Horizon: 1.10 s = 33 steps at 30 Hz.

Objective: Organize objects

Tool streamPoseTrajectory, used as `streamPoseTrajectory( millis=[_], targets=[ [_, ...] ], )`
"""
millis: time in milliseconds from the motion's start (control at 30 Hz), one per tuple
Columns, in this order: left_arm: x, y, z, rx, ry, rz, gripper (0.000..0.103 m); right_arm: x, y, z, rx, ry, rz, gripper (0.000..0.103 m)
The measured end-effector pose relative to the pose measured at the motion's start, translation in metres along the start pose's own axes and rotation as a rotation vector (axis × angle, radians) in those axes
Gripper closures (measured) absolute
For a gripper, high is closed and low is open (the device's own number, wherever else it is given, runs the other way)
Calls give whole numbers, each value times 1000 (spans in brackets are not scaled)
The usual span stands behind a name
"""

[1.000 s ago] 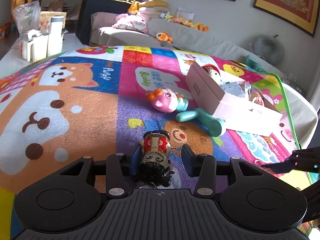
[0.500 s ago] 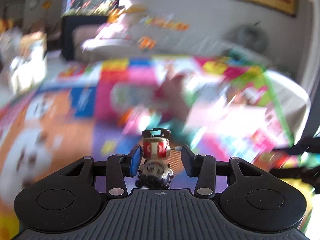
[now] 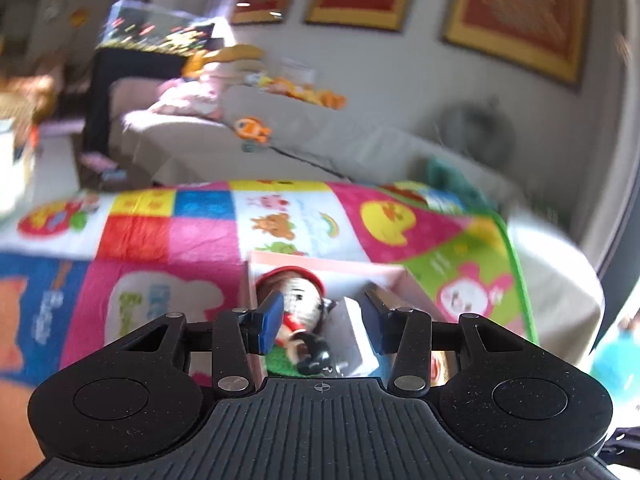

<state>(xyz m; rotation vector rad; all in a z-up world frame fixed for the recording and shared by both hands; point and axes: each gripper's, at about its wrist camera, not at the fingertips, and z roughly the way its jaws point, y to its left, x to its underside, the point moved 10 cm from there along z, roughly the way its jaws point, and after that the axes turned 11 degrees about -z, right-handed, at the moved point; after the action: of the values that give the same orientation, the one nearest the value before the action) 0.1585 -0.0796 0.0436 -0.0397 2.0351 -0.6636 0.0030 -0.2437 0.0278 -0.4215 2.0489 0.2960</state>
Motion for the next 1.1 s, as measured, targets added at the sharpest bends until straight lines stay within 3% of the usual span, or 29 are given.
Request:
streamPoseTrajectory(
  millis=[133,333,367,400,433,467,567,833,967,1100],
  targets=[
    [7,28,-34,-8,-12,-27,56,-26,-13,8,34,-35,20,48],
    [28,61,-65,-25,20,-56,56,-123,-25,28,61,-240,53,47],
    [30,67,-68,-38,24,-65,56,-137,-28,35,85,-254,46,42],
    [32,73,-72,-53,26,-71,56,-147,-32,43,127,-254,39,26],
    [34,79,-77,-63,22,-73,56,-154,-37,47,169,-264,38,16],
    [37,85,-83,-72,15,-73,56,-157,-38,48,194,-272,36,15],
    [49,103,-96,-89,18,-88,56,-139,-31,49,159,-245,32,0],
    [72,117,-87,-79,74,-110,56,-2,14,92,103,111,-51,0],
    [59,115,-79,-90,49,-71,56,30,31,95,106,155,-78,0],
    [29,110,-68,-102,0,-26,56,39,33,104,108,175,-64,0]
  ],
)
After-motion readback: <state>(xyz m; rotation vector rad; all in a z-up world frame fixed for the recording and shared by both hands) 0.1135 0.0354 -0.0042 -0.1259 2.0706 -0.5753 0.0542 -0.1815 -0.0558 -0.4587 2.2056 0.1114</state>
